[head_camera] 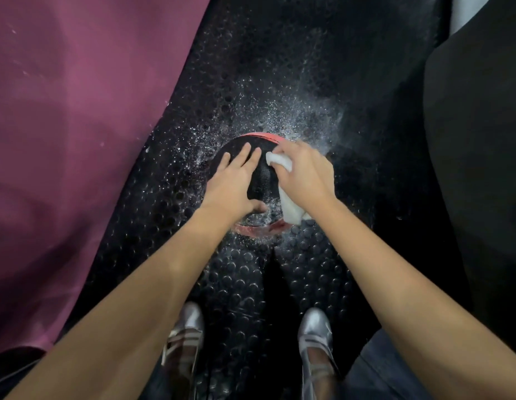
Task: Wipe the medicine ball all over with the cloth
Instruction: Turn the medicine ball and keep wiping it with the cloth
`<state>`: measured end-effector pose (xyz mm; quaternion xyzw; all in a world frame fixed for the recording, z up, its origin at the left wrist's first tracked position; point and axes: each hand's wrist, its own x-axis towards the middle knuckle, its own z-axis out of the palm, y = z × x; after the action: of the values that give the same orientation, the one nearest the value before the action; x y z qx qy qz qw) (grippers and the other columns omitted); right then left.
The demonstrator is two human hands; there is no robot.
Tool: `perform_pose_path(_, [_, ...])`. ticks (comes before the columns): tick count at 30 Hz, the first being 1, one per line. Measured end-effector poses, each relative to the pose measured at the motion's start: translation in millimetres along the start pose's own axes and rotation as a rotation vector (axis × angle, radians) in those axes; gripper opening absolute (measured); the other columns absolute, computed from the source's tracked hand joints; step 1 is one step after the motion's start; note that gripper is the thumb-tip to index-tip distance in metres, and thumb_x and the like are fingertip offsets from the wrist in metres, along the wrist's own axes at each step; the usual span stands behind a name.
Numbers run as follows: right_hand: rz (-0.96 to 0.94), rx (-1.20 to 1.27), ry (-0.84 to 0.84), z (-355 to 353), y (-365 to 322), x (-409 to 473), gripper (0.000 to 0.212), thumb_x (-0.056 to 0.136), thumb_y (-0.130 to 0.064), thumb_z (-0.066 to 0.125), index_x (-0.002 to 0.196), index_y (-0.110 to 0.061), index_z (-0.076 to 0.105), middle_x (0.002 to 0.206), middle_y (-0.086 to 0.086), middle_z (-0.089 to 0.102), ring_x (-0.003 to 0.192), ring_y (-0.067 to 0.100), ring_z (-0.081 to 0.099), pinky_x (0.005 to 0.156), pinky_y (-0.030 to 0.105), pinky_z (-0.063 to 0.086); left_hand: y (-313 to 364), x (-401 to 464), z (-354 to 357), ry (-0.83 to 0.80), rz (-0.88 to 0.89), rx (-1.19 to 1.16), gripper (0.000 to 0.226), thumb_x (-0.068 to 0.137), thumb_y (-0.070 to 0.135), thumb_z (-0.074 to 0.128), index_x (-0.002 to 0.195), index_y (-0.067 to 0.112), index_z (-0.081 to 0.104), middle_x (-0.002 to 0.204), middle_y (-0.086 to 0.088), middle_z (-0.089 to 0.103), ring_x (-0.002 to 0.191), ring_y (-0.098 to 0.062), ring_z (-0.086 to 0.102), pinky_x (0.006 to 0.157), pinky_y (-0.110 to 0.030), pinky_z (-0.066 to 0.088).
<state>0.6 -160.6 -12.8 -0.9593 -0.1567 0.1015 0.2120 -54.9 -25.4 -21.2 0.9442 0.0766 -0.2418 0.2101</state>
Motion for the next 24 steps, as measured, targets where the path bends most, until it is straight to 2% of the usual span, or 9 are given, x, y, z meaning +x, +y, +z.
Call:
perform_pose_path(5, [0.206,0.029,0.065,0.2,10.1,3.7,0.016,0.09,-0.022,0.054,0.096,-0.028,0.068,0.096,0.002,0.066,0.089,0.027,0.06,0.068,0.031,0.042,10.3,-3.3,7.6,0.021,0.025,0.039,0.112,0.077,0.044,0.076,0.155,0.026,-0.002,0.163,0.009,-0.006,0.149,-0.031,-0.002,0.117,-0.044,0.028])
perform_pose_path(10, [0.031,-0.06,0.056,2.9,5.8,-19.8,0.017,0.091,-0.024,0.054,0.102,-0.027,0.067,0.098,0.003,0.063,0.088,0.027,0.059,0.068,0.035,0.044,9.7,-0.2,6.5,0.028,-0.01,0.002,0.113,0.076,0.041,0.079,0.155,0.027,-0.001,0.163,0.008,-0.004,0.149,-0.031,0.0,0.116,-0.045,0.029])
perform_pose_path(15, [0.221,0.028,0.075,-2.0,19.2,-1.5,0.018,0.09,-0.021,0.054,0.099,-0.027,0.068,0.095,0.003,0.066,0.088,0.028,0.061,0.069,0.031,0.043,16.2,-3.6,7.5,0.018,-0.003,0.041,0.111,0.078,0.042,0.076,0.155,0.026,-0.003,0.163,0.008,-0.008,0.149,-0.033,-0.002,0.114,-0.045,0.032])
perform_pose_path(17, [0.166,0.009,0.084,1.0,11.7,-2.5,0.018,0.091,-0.021,0.053,0.097,-0.026,0.069,0.093,0.003,0.065,0.084,0.025,0.06,0.066,0.031,0.043,16.8,-3.5,6.6,0.013,-0.014,0.024,0.112,0.078,0.04,0.077,0.155,0.026,-0.003,0.163,0.008,-0.007,0.149,-0.033,-0.001,0.113,-0.048,0.031])
perform_pose_path(20, [0.102,-0.001,0.081,6.0,12.5,-23.6,0.017,0.093,-0.028,0.053,0.1,-0.03,0.069,0.092,0.0,0.062,0.077,0.018,0.053,0.064,0.028,0.034,11.5,-3.2,5.4,0.019,-0.027,-0.003,0.113,0.077,0.039,0.078,0.155,0.027,-0.002,0.163,0.009,-0.006,0.149,-0.031,-0.002,0.112,-0.048,0.03])
perform_pose_path(24, [0.257,0.031,0.053,-4.3,19.9,-1.5,0.019,0.089,-0.021,0.054,0.1,-0.027,0.069,0.094,0.003,0.068,0.087,0.027,0.061,0.067,0.028,0.037,15.4,-8.8,11.1,0.015,0.001,0.021,0.111,0.079,0.04,0.076,0.155,0.026,-0.003,0.163,0.008,-0.008,0.149,-0.032,-0.004,0.116,-0.047,0.026])
